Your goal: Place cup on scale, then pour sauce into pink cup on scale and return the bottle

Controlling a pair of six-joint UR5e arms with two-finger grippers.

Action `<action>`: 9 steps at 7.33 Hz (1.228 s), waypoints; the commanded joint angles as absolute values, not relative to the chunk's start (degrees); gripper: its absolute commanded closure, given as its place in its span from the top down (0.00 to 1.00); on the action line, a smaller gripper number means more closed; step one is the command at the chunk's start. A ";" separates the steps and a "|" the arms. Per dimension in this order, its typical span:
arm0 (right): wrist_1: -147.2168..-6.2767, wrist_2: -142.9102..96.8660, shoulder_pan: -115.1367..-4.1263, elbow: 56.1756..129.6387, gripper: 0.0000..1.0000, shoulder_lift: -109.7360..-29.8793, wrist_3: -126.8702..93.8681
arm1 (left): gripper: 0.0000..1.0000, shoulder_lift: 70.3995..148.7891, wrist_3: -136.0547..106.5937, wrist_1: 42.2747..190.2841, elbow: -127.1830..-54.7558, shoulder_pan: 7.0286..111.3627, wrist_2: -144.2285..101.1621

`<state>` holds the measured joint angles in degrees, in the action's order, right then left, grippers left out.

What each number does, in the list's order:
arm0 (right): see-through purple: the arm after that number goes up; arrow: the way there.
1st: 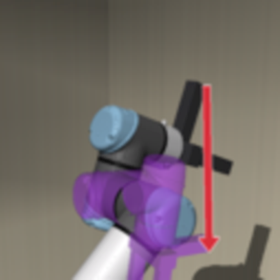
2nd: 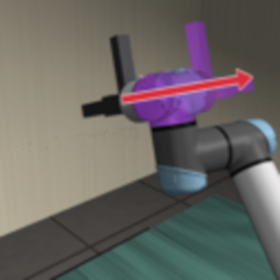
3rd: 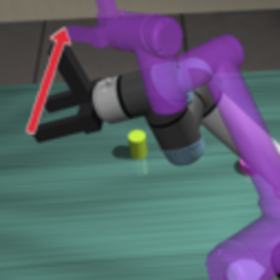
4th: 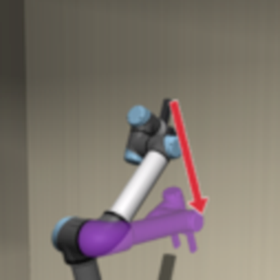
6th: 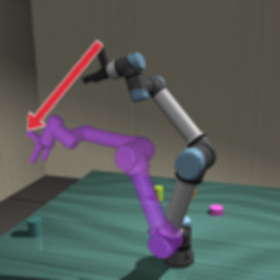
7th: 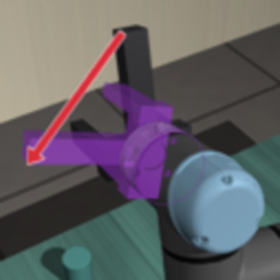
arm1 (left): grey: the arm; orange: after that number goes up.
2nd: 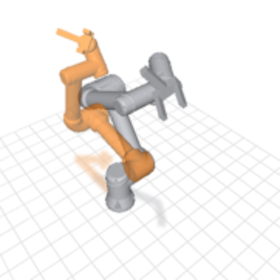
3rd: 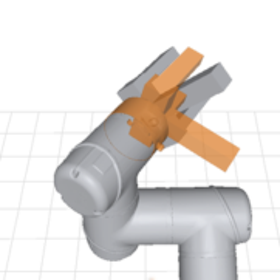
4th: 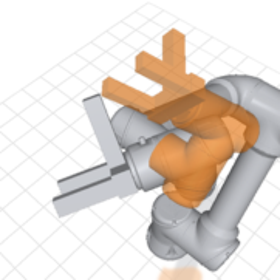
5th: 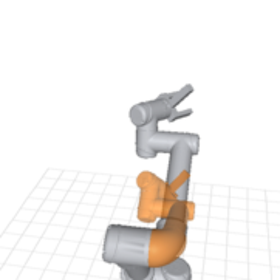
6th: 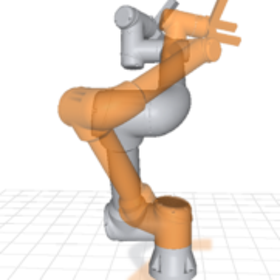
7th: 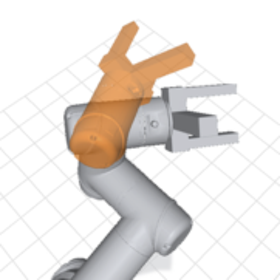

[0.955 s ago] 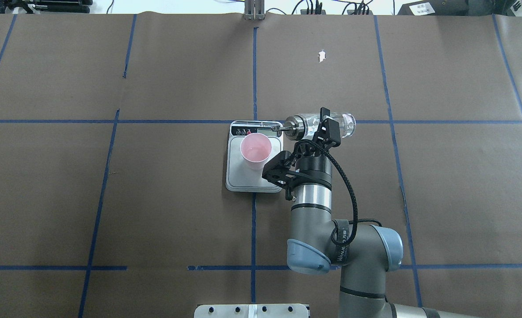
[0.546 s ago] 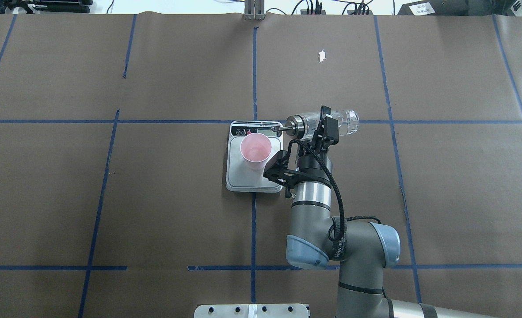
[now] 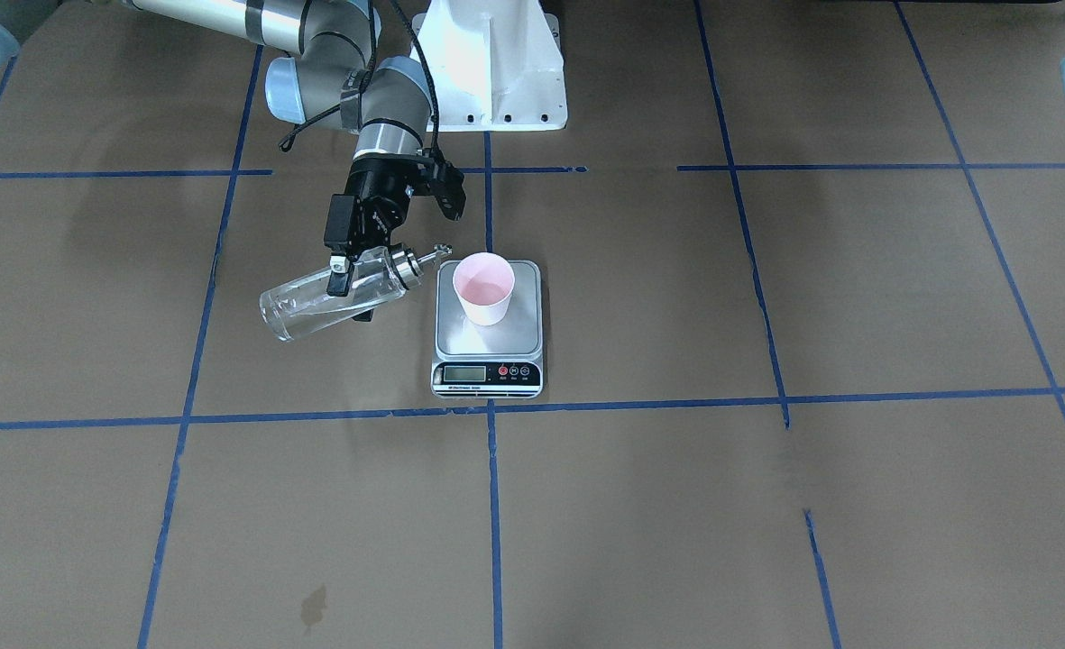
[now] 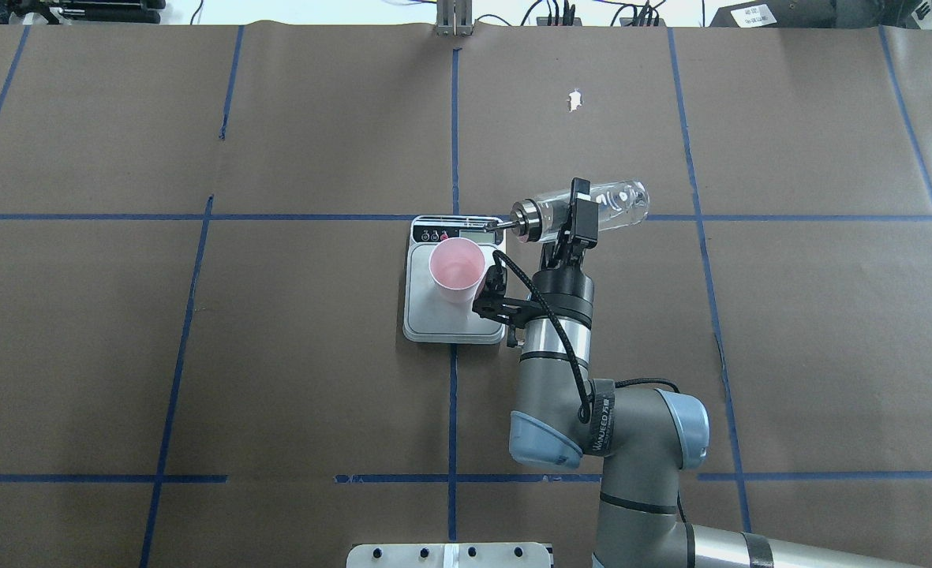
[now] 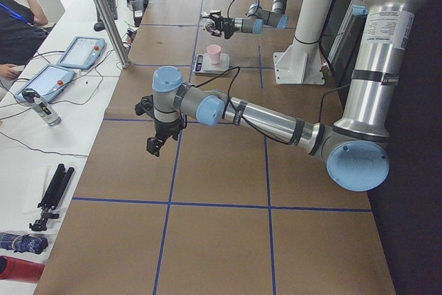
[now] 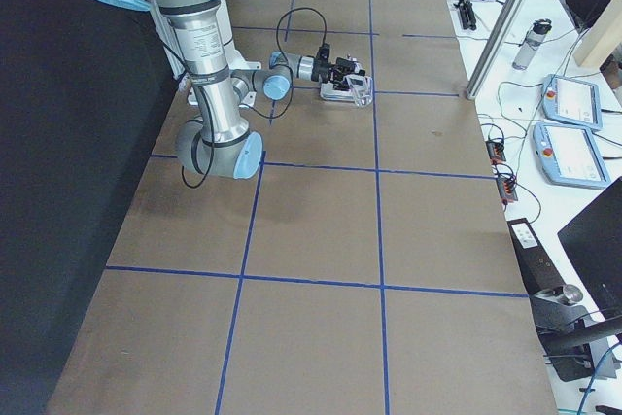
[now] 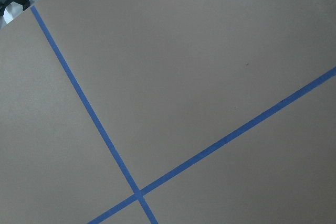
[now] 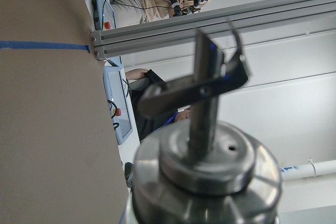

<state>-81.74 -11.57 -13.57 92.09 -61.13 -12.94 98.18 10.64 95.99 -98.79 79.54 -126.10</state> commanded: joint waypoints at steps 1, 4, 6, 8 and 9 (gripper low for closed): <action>-81.74 -8.89 -13.54 89.75 0.00 -59.95 -10.65 | 1.00 98.26 10.63 95.98 -98.79 79.54 -126.04; -81.65 -6.51 -13.54 89.21 0.00 -59.85 -5.30 | 1.00 98.26 10.63 95.98 -98.70 79.54 -126.04; -81.65 -4.84 -13.54 89.21 0.00 -59.85 -2.48 | 1.00 98.35 10.63 95.89 -98.70 79.54 -126.12; -81.65 -4.04 -13.54 89.12 0.00 -59.85 -1.93 | 1.00 98.35 10.63 95.89 -98.79 79.54 -126.12; -81.65 -3.78 -13.54 88.95 0.00 -59.94 -1.59 | 1.00 98.35 10.63 95.89 -98.79 79.54 -126.04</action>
<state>-81.65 -4.16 -13.53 89.08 -59.87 -2.05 98.34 10.63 95.89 -98.77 79.54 -126.08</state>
